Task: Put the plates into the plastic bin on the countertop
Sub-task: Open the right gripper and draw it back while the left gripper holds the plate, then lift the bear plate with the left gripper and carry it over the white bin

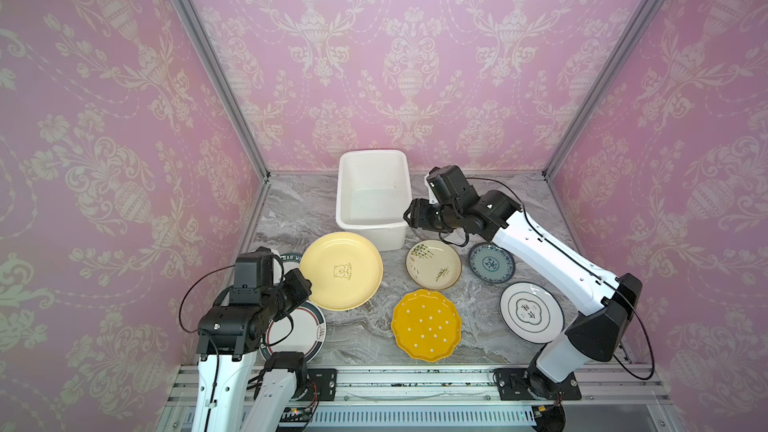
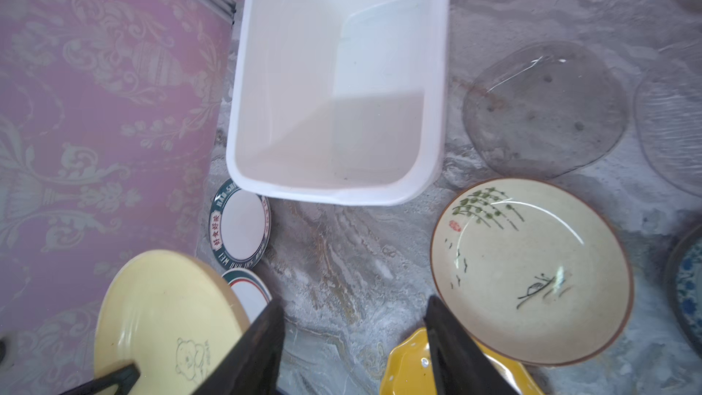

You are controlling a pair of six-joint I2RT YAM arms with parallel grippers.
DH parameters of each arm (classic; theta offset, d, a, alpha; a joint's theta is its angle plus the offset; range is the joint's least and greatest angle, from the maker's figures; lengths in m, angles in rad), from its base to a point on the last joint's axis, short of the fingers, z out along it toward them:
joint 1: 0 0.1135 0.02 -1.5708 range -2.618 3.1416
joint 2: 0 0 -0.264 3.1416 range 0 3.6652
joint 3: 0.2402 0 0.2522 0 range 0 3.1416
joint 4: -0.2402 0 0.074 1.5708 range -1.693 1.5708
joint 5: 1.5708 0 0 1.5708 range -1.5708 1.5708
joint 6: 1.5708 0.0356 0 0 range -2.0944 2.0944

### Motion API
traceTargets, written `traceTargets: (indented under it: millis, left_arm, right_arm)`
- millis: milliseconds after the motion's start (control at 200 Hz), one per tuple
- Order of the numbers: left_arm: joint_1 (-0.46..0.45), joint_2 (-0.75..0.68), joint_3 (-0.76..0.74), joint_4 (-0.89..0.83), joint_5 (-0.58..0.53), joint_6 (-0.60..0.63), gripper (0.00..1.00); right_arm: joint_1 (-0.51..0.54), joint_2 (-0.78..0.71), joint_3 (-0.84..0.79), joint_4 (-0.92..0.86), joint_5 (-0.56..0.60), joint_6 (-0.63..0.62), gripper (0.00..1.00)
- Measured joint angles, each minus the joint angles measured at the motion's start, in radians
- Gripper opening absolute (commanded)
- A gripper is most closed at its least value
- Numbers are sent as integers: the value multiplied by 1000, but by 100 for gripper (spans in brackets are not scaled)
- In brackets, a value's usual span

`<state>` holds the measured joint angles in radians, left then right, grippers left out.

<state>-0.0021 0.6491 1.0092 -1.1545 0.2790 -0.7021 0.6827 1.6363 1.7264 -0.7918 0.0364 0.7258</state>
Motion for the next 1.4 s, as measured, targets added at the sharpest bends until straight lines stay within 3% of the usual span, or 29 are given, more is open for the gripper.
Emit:
traceTargets:
  millis: [170,385,630,1016,1396]
  left_arm:
    - [0,0,24,1,0,-11,0]
    - [0,1,24,3,2,-21,0]
    - [0,19,24,21,2,-41,0]
    - [0,18,45,39,2,-103,0]
    - [0,13,79,39,-6,-146,0]
  right_arm:
    - [-82,81,26,19,16,-29,58]
    - [-103,274,143,33,2,-58,57]
    - [-103,417,277,25,13,-78,44]
    - [-87,445,301,19,21,-80,22]
    - [-25,430,266,39,32,-80,12]
